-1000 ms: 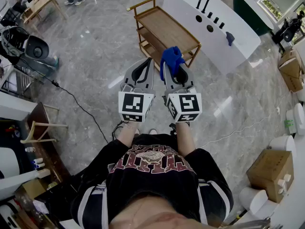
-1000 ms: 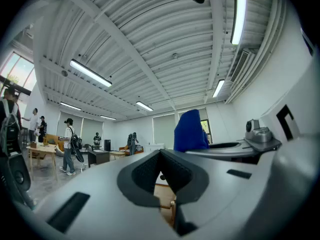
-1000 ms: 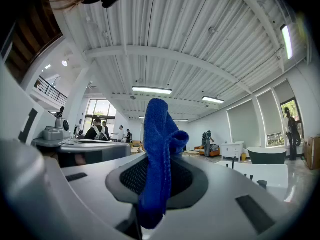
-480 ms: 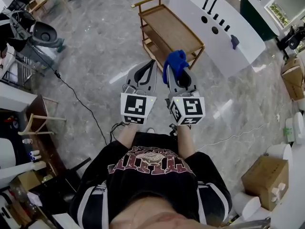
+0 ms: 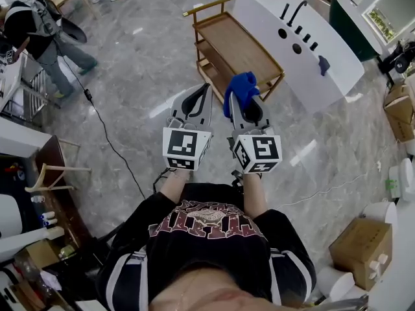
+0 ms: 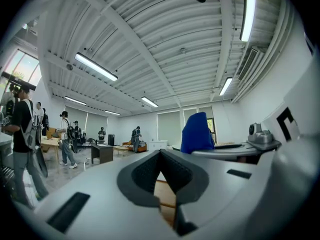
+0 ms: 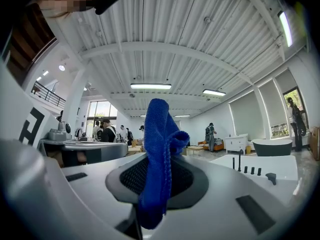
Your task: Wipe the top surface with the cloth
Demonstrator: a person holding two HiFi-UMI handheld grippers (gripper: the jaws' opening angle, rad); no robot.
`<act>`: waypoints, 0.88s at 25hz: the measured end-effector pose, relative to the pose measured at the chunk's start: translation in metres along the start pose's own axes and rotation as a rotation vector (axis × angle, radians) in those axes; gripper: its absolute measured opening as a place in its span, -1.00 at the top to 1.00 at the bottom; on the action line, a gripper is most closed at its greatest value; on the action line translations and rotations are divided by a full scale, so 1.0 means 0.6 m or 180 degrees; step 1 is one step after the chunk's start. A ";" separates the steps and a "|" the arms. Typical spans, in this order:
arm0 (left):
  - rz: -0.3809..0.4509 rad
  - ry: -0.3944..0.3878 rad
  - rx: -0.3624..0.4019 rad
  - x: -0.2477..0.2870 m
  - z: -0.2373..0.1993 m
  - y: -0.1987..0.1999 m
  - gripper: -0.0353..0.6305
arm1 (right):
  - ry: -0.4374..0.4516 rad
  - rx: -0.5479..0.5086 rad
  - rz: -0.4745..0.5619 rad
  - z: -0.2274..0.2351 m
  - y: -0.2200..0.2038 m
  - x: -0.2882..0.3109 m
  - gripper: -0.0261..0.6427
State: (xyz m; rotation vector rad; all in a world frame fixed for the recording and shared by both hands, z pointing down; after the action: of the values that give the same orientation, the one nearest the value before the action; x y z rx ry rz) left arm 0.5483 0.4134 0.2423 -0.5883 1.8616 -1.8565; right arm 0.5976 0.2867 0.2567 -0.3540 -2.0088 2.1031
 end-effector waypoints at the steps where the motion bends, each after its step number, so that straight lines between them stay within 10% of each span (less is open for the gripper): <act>1: 0.0000 -0.0016 -0.0014 0.013 -0.014 -0.001 0.75 | -0.0013 0.0000 0.0008 0.002 0.000 0.019 0.67; 22: -0.0118 -0.0422 -0.0032 0.213 -0.245 -0.009 0.76 | -0.0246 -0.0036 -0.0099 -0.004 -0.006 0.331 0.67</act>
State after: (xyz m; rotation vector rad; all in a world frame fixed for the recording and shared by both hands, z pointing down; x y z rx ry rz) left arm 0.3585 0.4574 0.2459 -0.7357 1.7862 -1.7864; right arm 0.4101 0.3518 0.2547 -0.2452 -2.0556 2.1183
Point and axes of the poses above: the fingertips, and each gripper's own axes: x forward along the fingers, z to its right, y out of its top, the point moved 7 cm from there along -x, backward along the fingers, and after that the axes turned 13 degrees about y, right-handed, at the moved point
